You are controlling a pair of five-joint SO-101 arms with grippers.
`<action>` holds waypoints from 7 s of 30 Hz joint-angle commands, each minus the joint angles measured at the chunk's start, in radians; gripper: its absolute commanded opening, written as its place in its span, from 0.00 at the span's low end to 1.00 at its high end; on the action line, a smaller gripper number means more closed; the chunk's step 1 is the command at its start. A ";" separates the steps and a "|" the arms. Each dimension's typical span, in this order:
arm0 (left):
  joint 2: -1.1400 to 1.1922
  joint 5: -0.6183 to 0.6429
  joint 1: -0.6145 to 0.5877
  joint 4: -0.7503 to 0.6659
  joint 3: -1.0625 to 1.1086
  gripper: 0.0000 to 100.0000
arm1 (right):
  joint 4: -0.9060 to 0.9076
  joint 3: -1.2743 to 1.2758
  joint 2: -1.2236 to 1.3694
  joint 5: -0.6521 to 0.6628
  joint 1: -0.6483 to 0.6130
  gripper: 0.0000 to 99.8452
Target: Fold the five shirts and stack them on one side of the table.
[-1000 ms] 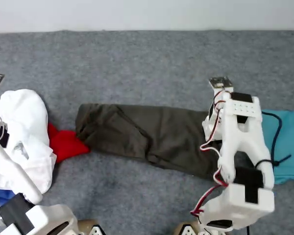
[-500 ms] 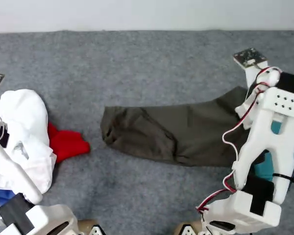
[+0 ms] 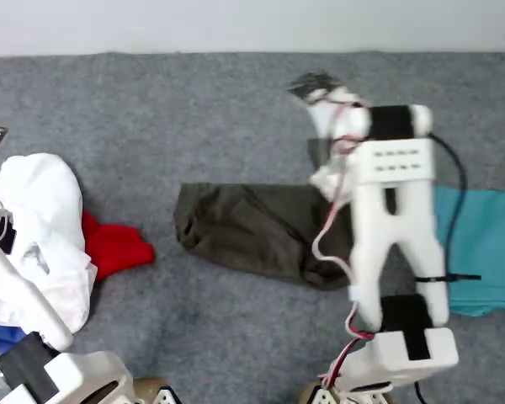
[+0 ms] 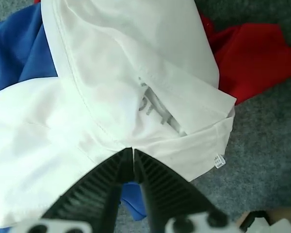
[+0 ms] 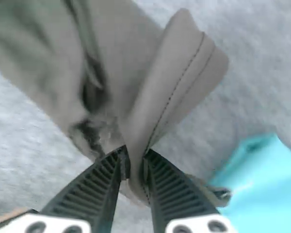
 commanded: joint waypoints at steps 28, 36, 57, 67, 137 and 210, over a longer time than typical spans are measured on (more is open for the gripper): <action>-0.057 -0.003 0.003 0.008 -0.010 0.02 | 0.045 -0.934 0.822 -0.227 -0.527 0.23; -0.057 -0.003 0.003 0.008 -0.010 0.02 | 0.047 -0.704 0.664 -0.160 -0.357 0.01; -0.057 0.000 0.002 0.006 -0.012 0.02 | 0.039 -0.272 0.631 -0.112 -0.306 0.01; -0.057 0.002 0.000 0.006 -0.012 0.02 | 0.042 -0.407 0.475 -0.147 -0.615 0.01; -0.055 0.002 0.003 -0.057 -0.007 0.02 | 0.041 -0.563 0.311 -0.204 -0.625 0.15; -0.048 -0.002 0.003 -0.084 -0.005 0.02 | -0.059 -0.508 0.599 -0.189 -0.605 0.01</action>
